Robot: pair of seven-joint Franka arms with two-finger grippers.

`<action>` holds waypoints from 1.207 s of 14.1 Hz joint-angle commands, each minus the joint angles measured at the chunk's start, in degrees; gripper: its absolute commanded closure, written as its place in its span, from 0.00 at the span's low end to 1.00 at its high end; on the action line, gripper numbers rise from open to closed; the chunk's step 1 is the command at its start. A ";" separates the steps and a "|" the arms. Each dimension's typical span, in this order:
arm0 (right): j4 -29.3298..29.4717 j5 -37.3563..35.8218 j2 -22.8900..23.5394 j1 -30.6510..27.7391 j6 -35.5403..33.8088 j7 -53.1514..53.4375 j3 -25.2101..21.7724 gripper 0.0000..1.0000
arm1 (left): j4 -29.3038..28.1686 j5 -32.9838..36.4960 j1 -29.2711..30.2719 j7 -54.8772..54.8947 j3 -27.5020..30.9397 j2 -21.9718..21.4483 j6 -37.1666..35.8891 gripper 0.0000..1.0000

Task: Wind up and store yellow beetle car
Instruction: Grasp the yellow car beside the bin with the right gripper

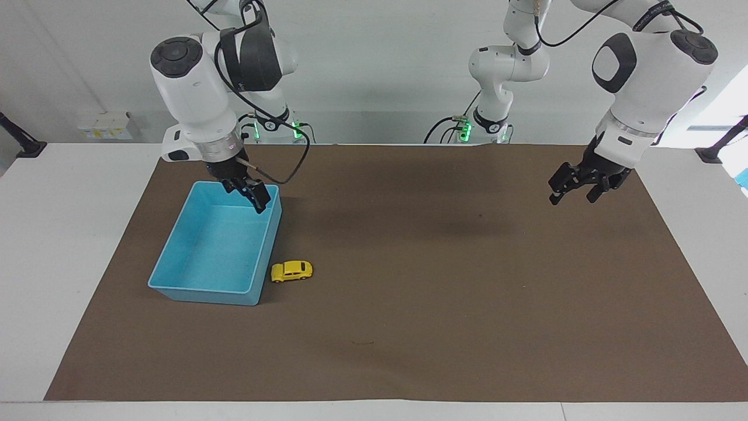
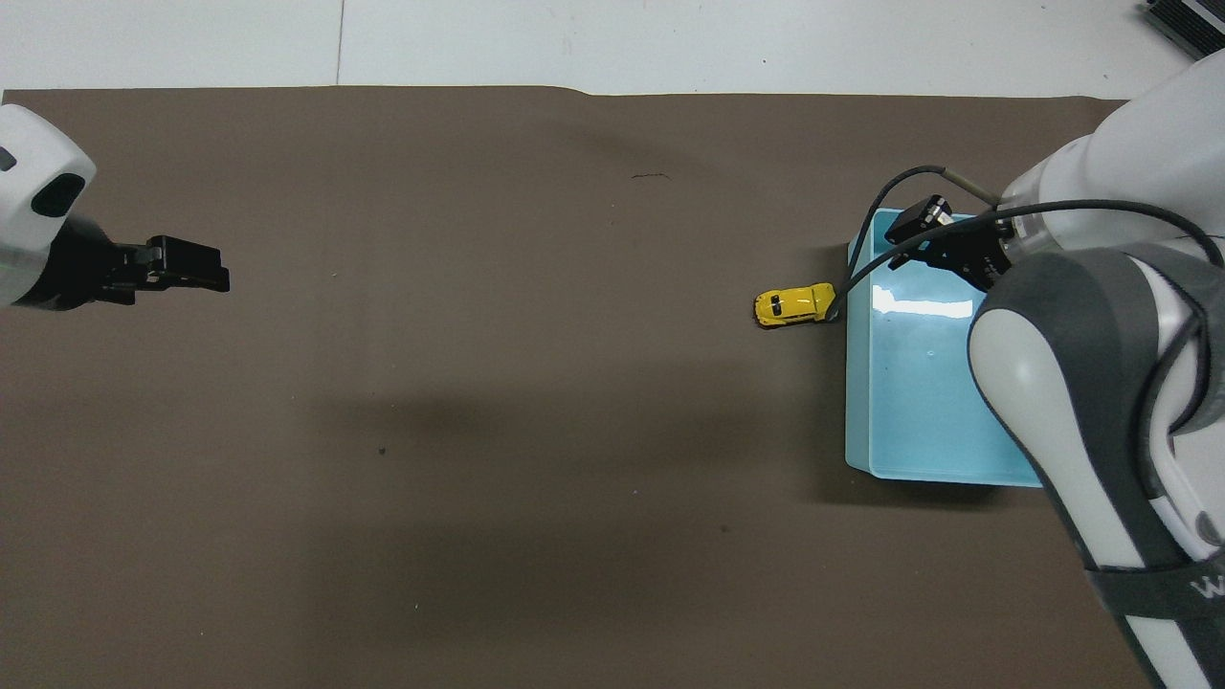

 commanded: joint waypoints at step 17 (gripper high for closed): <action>-2.23 -15.69 14.88 8.55 16.96 59.60 0.12 0.00 | 5.95 6.21 0.51 1.29 0.09 -6.36 -14.55 0.00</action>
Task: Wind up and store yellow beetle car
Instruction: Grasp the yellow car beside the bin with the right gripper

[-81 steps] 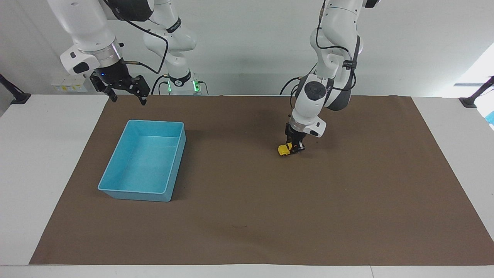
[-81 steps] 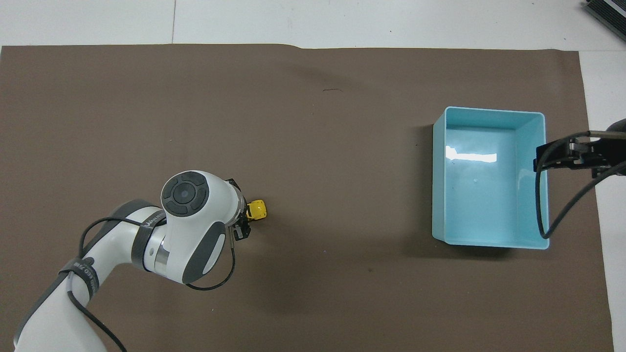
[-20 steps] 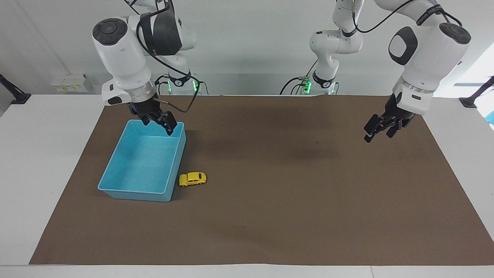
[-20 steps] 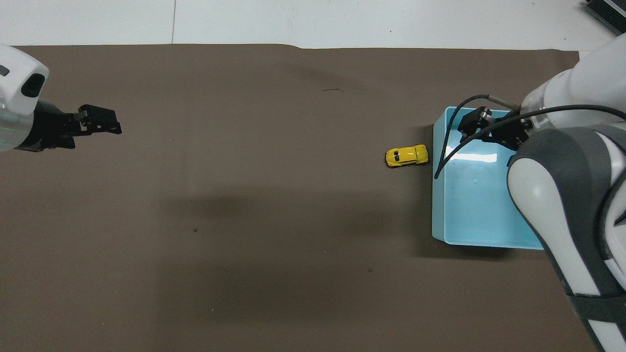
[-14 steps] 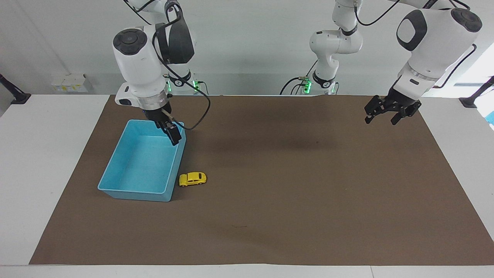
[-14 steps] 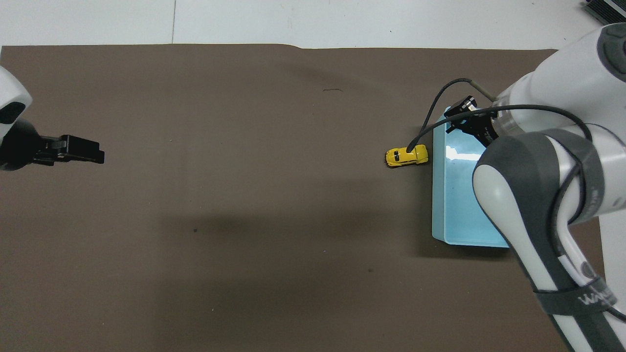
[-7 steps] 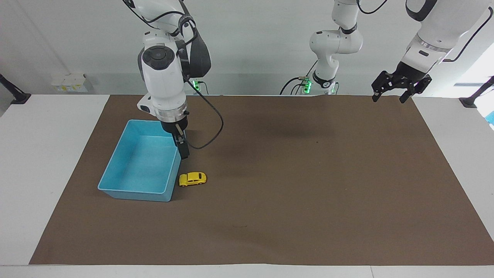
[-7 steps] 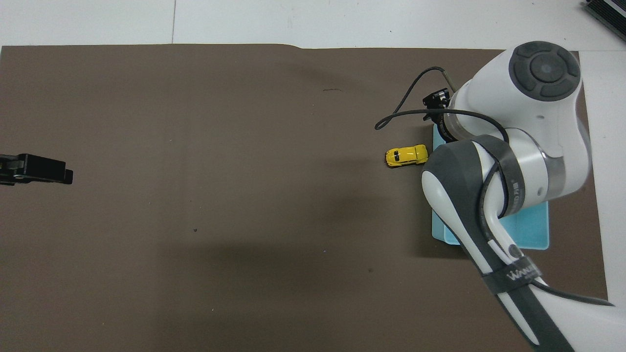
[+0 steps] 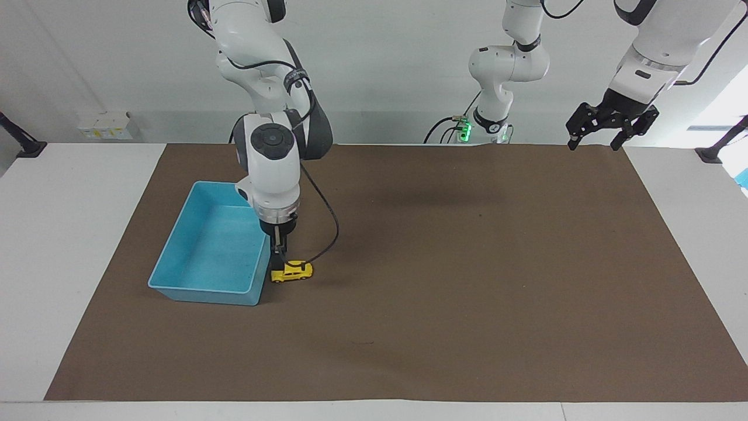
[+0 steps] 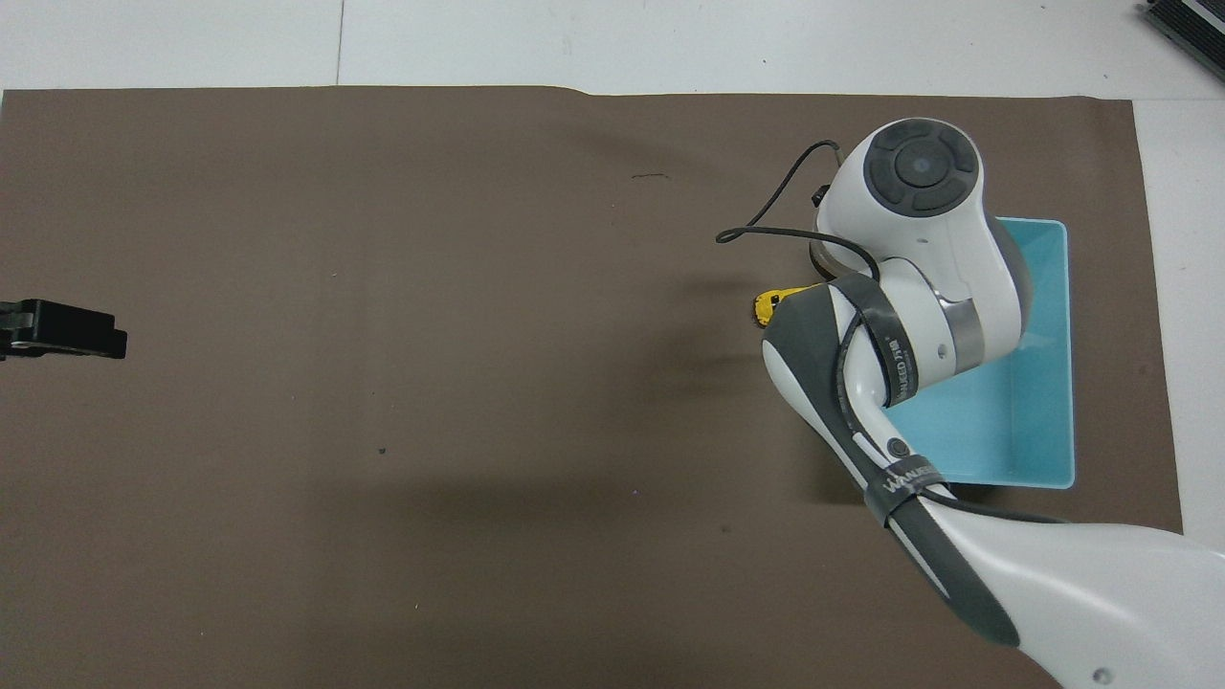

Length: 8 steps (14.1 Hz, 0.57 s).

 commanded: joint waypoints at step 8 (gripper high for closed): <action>-6.29 -10.89 4.19 1.79 6.87 5.39 0.10 0.00 | 0.78 -0.39 0.49 0.09 -0.14 -0.19 -1.87 0.00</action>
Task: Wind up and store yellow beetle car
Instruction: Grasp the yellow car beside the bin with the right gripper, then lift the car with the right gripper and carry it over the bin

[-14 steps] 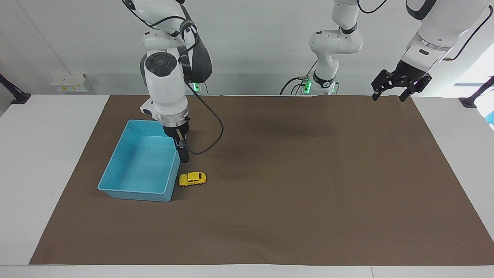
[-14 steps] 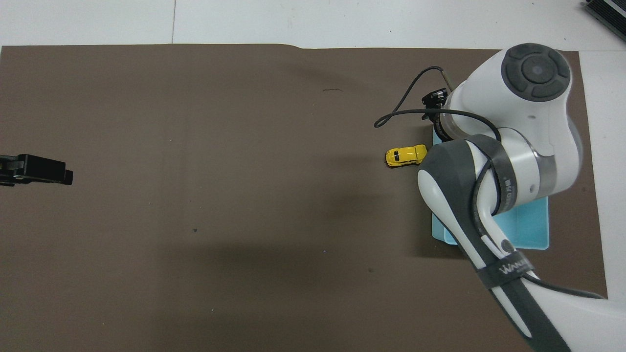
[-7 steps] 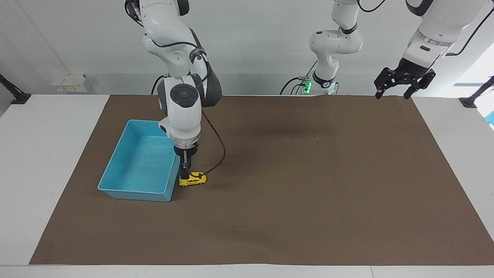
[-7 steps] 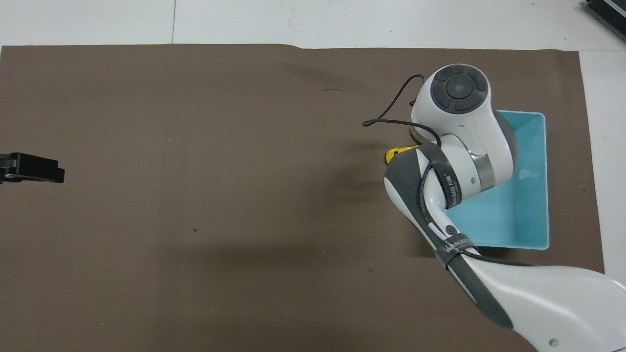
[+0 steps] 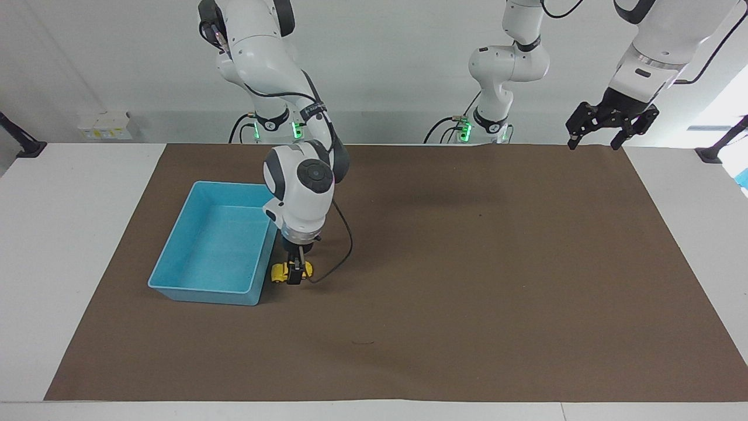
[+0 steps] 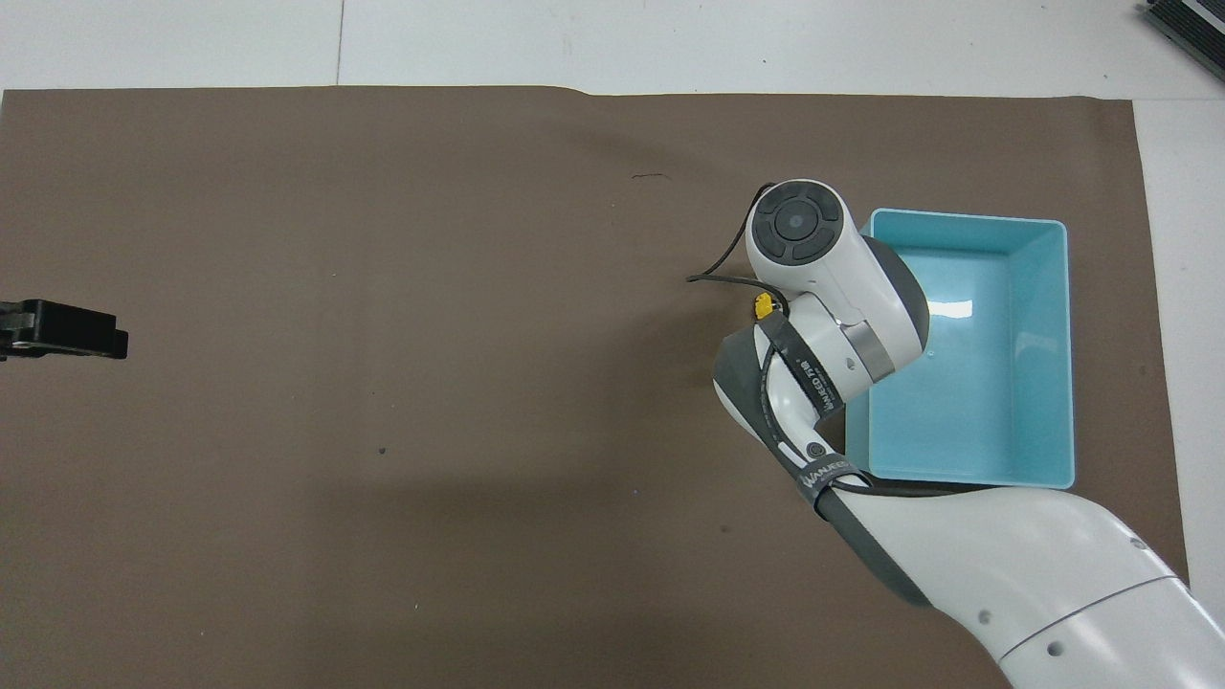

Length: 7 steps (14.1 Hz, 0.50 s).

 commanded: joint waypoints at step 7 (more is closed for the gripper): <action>-6.69 -2.61 -1.07 0.43 6.00 2.70 0.13 0.87 | 1.10 -0.33 0.49 -0.41 0.06 -0.11 -1.54 0.00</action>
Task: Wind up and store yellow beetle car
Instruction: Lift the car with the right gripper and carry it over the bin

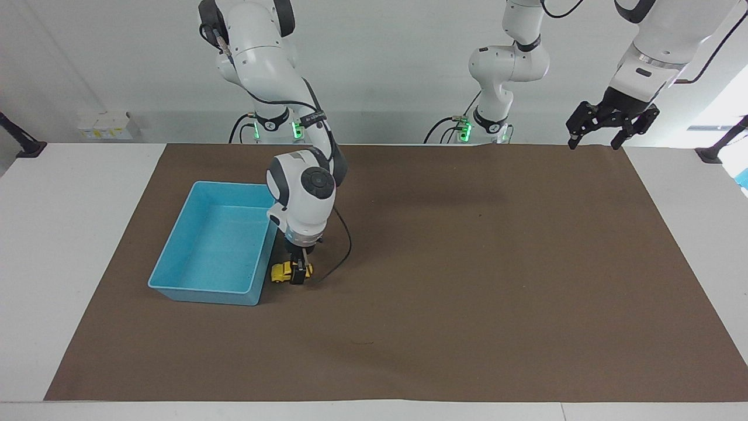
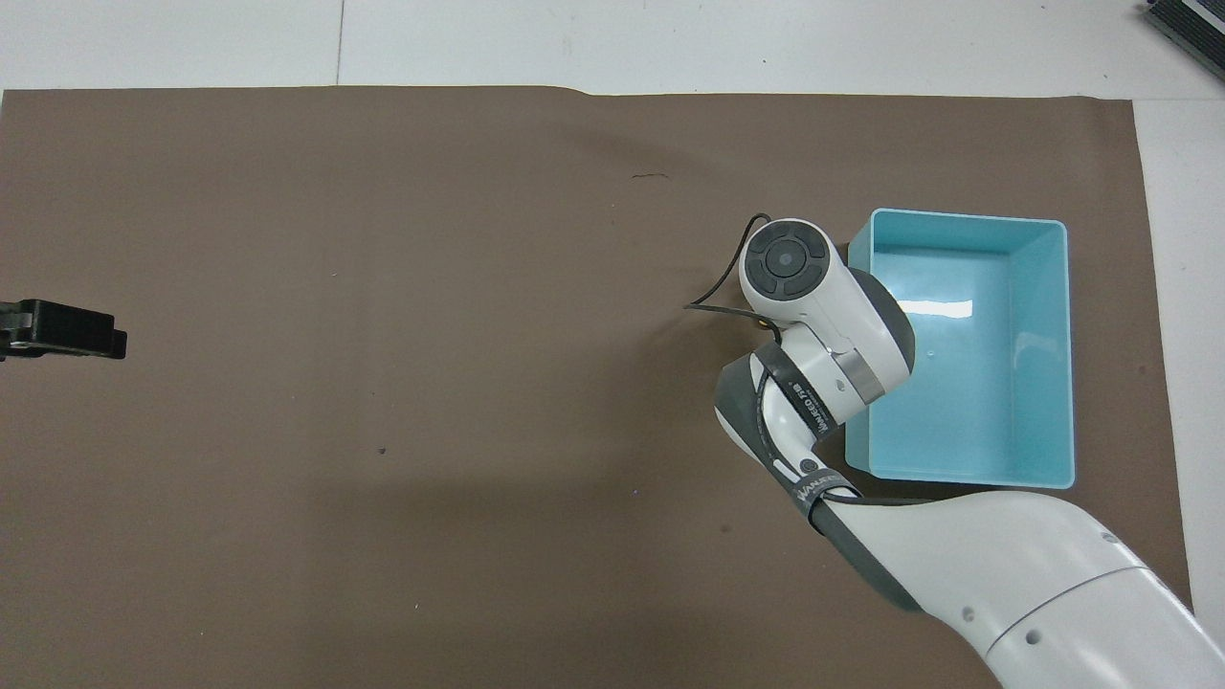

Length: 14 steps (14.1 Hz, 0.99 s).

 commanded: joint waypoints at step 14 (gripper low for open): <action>7.17 0.73 -5.76 3.13 -11.45 0.00 1.89 1.00 | 0.92 -0.27 0.58 -0.40 0.08 -0.10 -1.53 0.00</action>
